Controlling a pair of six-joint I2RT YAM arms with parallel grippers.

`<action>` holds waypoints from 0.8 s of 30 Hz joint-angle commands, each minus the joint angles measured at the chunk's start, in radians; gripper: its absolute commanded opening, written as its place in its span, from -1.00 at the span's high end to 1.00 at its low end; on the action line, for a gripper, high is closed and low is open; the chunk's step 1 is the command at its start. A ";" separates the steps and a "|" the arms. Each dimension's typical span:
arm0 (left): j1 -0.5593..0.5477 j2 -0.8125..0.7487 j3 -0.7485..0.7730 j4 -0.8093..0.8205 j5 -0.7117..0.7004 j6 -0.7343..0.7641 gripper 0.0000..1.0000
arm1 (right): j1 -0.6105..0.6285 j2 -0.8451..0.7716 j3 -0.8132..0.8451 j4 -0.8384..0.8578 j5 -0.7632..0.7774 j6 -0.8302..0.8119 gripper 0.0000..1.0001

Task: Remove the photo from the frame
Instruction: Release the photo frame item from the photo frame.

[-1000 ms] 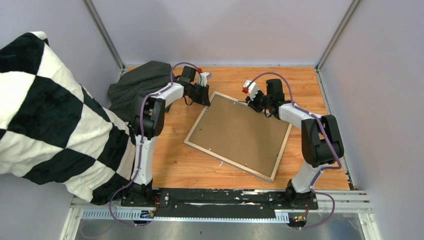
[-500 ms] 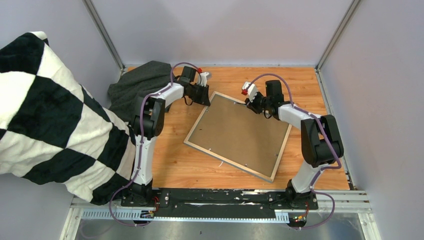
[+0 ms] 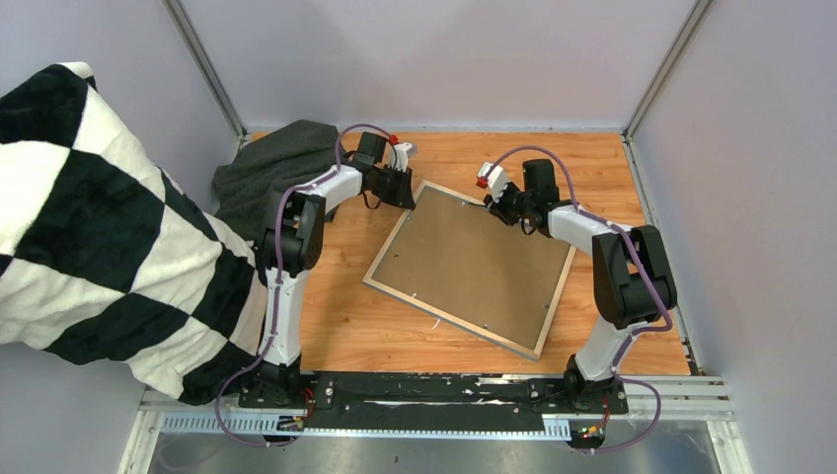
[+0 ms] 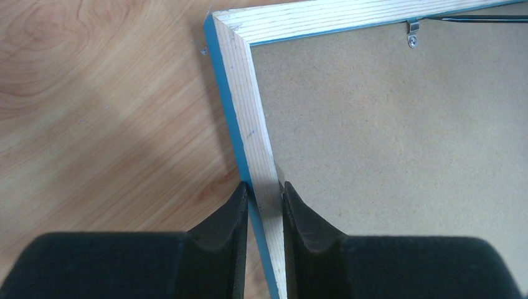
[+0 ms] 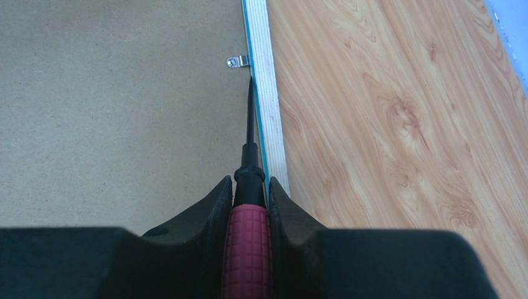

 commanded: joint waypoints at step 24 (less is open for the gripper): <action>-0.061 -0.002 -0.187 -0.033 -0.072 0.018 1.00 | 0.029 0.006 0.003 0.096 -0.032 0.163 1.00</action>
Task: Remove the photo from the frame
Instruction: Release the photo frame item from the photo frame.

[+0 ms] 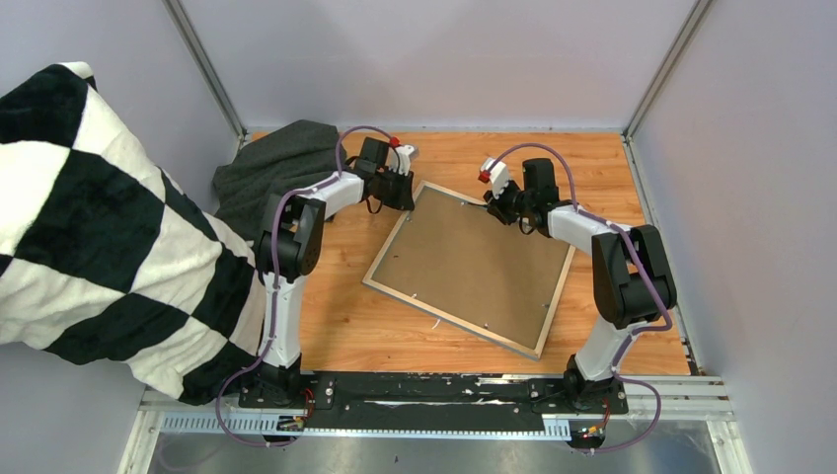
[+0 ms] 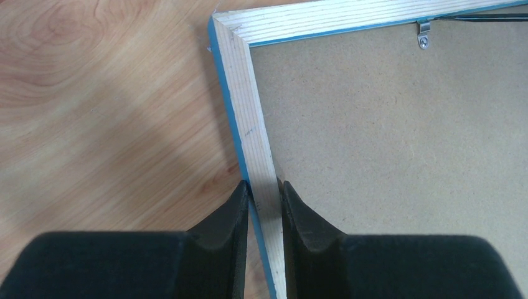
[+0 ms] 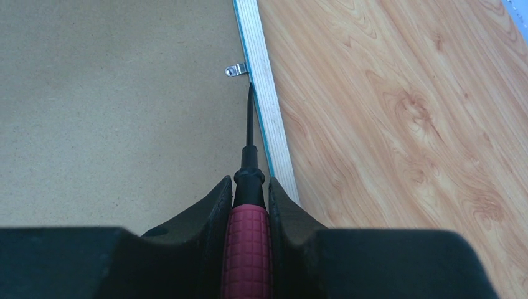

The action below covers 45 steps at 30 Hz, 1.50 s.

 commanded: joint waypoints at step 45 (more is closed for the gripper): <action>-0.030 0.065 -0.099 -0.064 0.104 0.034 1.00 | -0.049 -0.064 -0.054 0.024 -0.107 -0.014 1.00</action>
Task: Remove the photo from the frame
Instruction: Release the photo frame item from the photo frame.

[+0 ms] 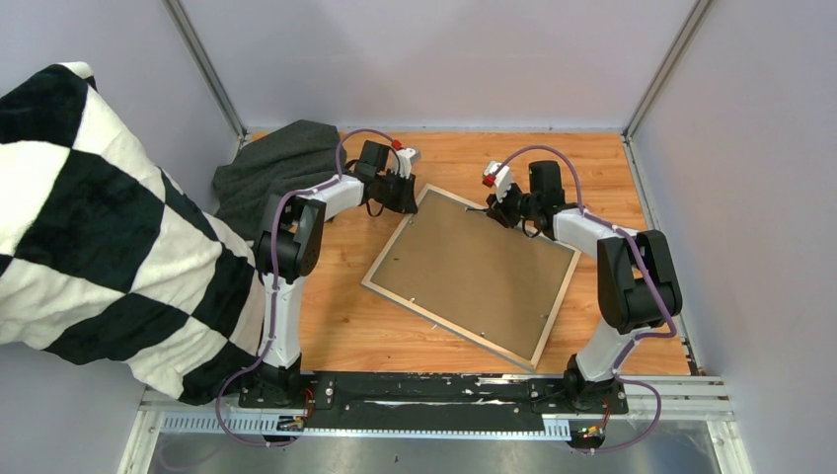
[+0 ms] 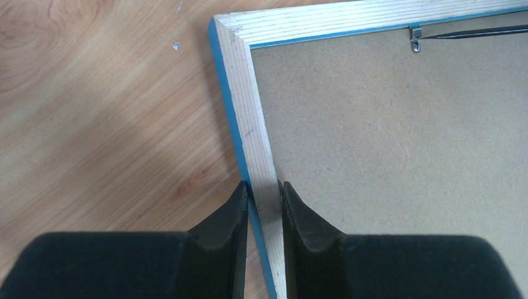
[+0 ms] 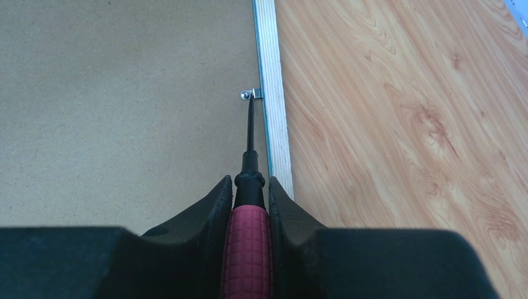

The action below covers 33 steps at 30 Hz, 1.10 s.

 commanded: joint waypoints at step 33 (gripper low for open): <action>-0.028 0.085 -0.051 -0.122 0.054 0.033 1.00 | -0.032 -0.017 -0.028 0.038 -0.047 0.036 1.00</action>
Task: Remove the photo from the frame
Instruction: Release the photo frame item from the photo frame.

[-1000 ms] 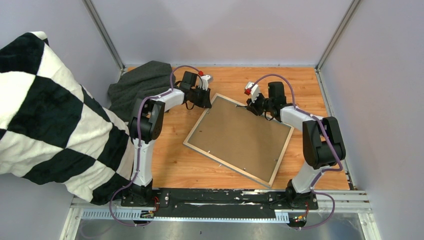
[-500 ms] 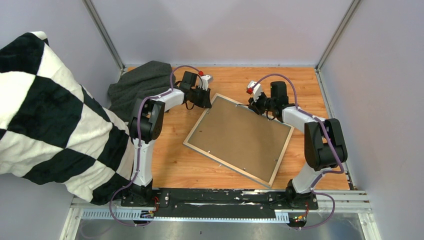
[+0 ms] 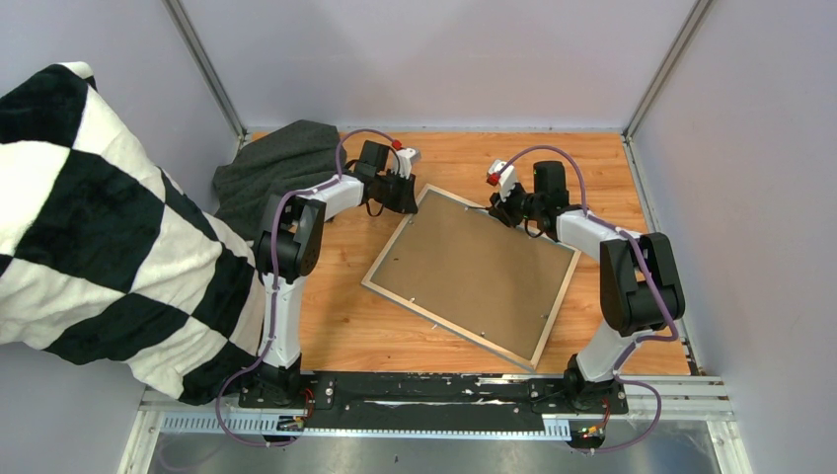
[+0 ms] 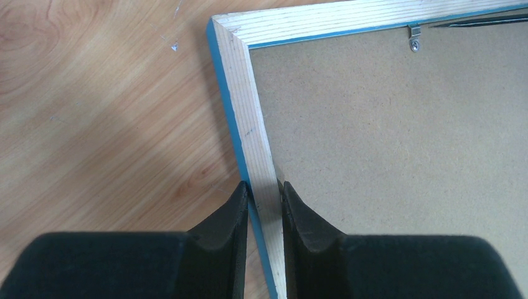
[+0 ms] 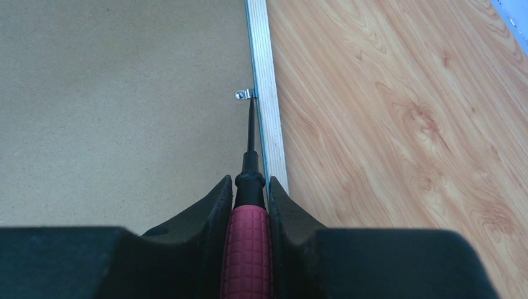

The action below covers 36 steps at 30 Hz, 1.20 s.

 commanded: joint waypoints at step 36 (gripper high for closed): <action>-0.028 0.085 -0.049 -0.121 0.057 0.031 1.00 | -0.002 0.062 0.042 -0.018 -0.017 0.022 1.00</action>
